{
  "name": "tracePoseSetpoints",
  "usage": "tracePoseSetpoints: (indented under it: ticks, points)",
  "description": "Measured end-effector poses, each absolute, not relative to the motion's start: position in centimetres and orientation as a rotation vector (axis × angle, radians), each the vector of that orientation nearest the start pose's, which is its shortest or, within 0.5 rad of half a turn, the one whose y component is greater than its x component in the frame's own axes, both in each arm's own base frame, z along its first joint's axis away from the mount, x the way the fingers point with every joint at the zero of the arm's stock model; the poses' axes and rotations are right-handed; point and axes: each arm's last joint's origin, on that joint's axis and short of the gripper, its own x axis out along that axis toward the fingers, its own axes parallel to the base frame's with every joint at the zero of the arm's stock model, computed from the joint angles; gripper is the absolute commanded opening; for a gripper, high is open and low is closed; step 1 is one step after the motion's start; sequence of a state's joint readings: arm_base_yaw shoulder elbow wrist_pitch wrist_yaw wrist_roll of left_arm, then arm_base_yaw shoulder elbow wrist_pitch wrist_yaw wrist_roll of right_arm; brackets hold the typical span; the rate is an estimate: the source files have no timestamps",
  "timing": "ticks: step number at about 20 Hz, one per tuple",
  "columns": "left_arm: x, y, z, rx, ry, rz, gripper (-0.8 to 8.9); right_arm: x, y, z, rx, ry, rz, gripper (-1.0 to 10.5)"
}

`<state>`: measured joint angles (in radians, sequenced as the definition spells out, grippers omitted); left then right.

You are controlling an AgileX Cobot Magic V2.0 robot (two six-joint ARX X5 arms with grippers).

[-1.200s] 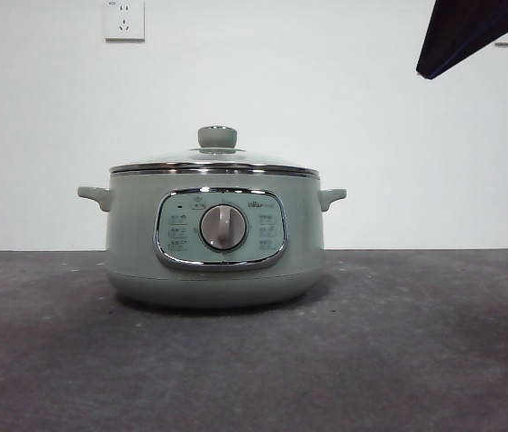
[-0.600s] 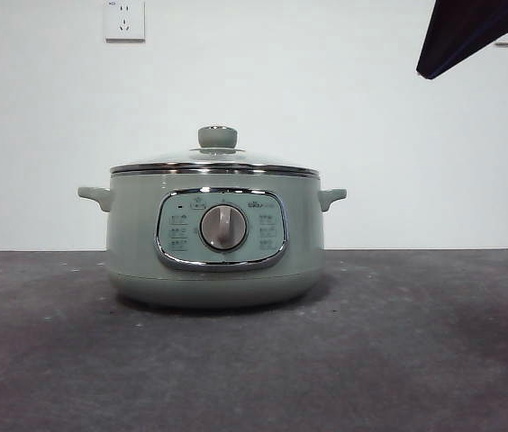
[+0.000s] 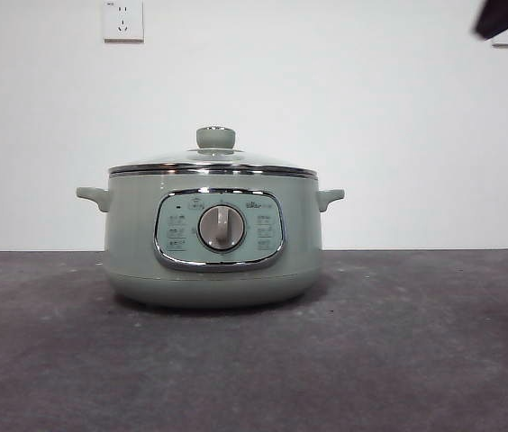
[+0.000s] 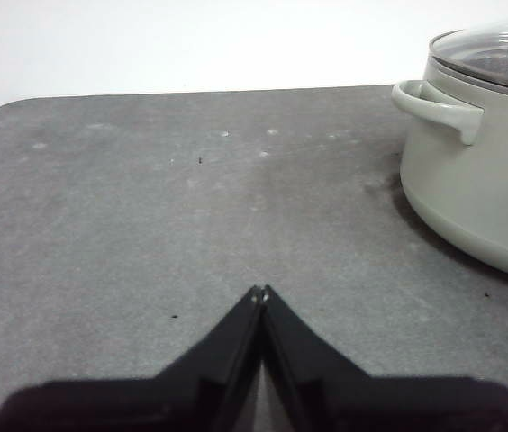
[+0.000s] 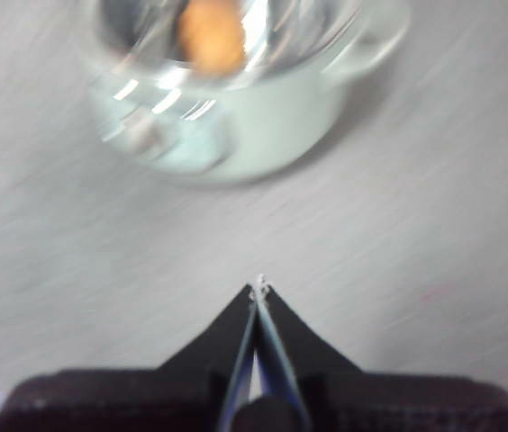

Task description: Pick up the potato,open the lid,put the potato in the pot,close the lid

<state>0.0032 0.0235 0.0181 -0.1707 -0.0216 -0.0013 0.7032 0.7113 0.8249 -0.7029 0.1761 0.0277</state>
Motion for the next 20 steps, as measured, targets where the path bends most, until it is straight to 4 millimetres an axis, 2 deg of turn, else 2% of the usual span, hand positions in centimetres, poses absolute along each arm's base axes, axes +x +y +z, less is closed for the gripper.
tracePoseSetpoints:
  ticks: [2, 4, 6, 8, 9, 11, 15, 17, 20]
  points:
    - [9.7, 0.1, 15.1, 0.0, 0.177, 0.024, -0.03, 10.4, 6.1, 29.8, -0.214, 0.427, 0.38, 0.0]
    - [9.7, 0.1, 15.1, 0.0, 0.179, 0.023, -0.03, 10.2, 4.1, 27.6, -0.197, 0.353, 0.192, 0.0]
    - [9.7, 0.1, 15.1, 0.0, 0.183, 0.023, -0.03, 10.1, 2.5, 24.6, -0.193, 0.324, -0.017, 0.0]
    - [9.7, 0.1, 15.1, 0.0, 0.184, 0.023, -0.03, 9.8, 1.4, 20.9, -0.217, 0.383, -0.174, 0.0]
    - [9.7, 0.1, 15.1, 0.0, 0.184, 0.023, -0.03, 9.7, 0.9, 18.7, -0.223, 0.426, -0.218, 0.0]
    - [9.7, 0.1, 15.1, 0.0, 0.184, 0.023, -0.03, 9.6, 0.6, 16.2, -0.186, 0.445, -0.253, 0.0]
    - [9.7, 0.1, 15.1, 0.0, 0.185, 0.023, -0.03, 9.7, 0.5, 14.7, -0.013, 0.323, -0.237, 0.0]
    - [9.7, 0.1, 15.1, 0.0, 0.185, 0.023, -0.03, 9.9, 0.5, 14.9, 0.075, 0.222, -0.189, 0.0]
    - [9.7, 0.1, 15.1, 0.0, 0.185, 0.023, -0.03, 9.7, 0.2, 15.1, 0.089, 0.201, -0.16, 0.0]
